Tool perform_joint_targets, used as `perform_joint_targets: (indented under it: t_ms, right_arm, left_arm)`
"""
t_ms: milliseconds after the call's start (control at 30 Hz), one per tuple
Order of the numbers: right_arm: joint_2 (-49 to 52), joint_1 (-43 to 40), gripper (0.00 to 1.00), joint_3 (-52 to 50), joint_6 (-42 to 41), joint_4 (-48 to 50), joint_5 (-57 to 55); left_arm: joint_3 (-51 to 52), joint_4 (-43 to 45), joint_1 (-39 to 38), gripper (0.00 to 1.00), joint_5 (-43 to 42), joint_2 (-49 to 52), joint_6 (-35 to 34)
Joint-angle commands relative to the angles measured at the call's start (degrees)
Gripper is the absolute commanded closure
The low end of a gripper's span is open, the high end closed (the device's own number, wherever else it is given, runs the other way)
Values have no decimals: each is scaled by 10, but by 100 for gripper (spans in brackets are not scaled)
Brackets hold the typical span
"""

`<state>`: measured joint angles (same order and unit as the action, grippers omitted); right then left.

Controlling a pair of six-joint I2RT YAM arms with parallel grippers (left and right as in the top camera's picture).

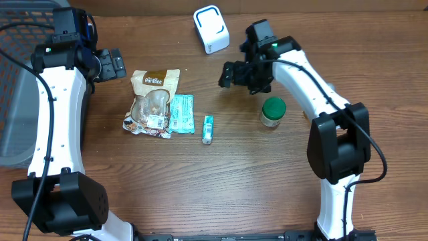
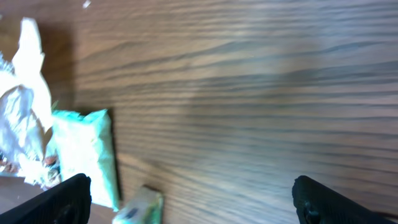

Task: Scan the item barcode
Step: 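Lift the right gripper and move it left toward the teal tube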

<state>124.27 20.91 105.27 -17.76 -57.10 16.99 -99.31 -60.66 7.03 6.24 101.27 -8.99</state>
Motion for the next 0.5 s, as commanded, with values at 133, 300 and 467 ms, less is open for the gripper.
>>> perform_joint_targets:
  t_ms: [133, 300, 467]
  right_arm:
    - [-5, 41, 0, 12, 2, -5, 11]
    - [-5, 51, 13, 9, 2, -21, 10]
    - [-5, 51, 48, 9, 2, -55, -30]
  left_arm:
    - [-9, 0, 5, 0, 8, -1, 2]
    - [-9, 0, 5, 0, 8, -1, 2]
    - [-9, 0, 5, 0, 8, -1, 2]
